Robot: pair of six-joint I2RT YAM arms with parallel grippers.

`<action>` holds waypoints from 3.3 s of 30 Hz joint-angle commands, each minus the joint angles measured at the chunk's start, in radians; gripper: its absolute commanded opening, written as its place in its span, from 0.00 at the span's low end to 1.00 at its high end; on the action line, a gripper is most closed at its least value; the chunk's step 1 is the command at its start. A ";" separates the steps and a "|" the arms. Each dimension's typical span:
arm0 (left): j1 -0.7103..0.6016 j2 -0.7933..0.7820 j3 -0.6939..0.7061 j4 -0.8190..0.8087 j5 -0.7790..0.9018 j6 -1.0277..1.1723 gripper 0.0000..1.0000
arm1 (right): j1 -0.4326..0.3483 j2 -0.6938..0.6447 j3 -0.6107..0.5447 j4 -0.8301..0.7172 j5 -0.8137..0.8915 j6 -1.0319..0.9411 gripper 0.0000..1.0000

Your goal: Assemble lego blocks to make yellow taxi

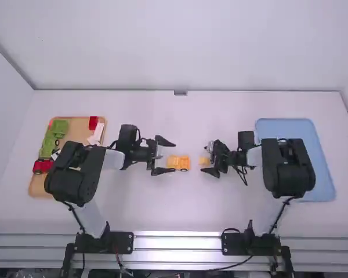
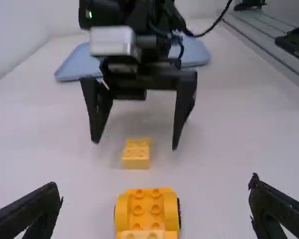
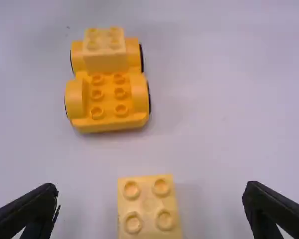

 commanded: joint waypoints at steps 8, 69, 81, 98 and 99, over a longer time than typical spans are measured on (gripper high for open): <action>0.003 0.010 0.020 -0.022 0.035 0.015 0.99 | -0.036 0.140 0.069 -0.011 -0.092 -0.012 0.76; -0.081 0.237 0.119 -0.074 -0.188 0.097 0.99 | 0.209 -0.308 -0.113 0.095 0.080 0.356 0.06; -0.101 0.261 0.118 -0.073 -0.259 0.089 0.76 | 0.231 -0.126 0.043 -0.038 0.052 0.272 0.06; -0.102 0.303 0.118 -0.045 -0.247 0.067 0.46 | 0.298 -0.097 0.074 -0.068 0.220 0.257 0.02; -0.102 0.303 0.118 -0.045 -0.247 0.067 0.46 | 0.298 -0.097 0.074 -0.069 0.220 0.240 0.02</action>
